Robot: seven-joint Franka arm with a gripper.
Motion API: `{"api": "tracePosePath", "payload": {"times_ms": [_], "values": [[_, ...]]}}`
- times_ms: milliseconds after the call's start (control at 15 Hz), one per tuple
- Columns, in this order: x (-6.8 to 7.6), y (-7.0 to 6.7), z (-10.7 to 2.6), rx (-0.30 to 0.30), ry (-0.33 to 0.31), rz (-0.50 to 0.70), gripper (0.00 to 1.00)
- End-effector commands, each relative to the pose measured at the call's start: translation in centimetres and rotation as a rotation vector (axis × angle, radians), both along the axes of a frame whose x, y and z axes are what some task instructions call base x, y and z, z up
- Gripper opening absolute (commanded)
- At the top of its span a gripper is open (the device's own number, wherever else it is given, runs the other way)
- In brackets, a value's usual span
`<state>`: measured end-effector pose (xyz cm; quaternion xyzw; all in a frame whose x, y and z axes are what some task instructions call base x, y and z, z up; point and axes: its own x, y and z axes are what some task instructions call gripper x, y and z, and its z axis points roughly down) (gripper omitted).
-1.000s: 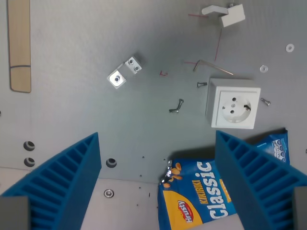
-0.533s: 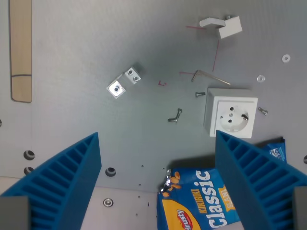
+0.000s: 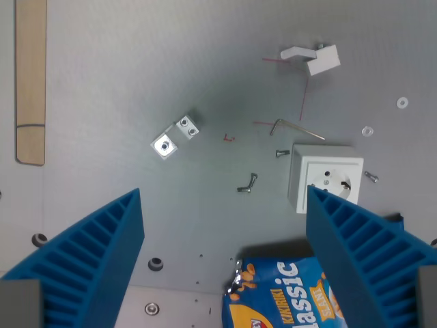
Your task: Rotate around base negative y
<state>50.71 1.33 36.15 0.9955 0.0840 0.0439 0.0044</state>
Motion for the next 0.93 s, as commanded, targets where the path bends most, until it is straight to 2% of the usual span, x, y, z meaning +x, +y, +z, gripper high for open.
{"api": "tracePosePath", "payload": {"times_ms": [67, 933], "values": [[-1.63, -0.05, -0.05, -0.003, -0.271, 0.000, 1.00], [-1.63, -0.05, -0.05, -0.003, -0.445, 0.000, 1.00]]}}
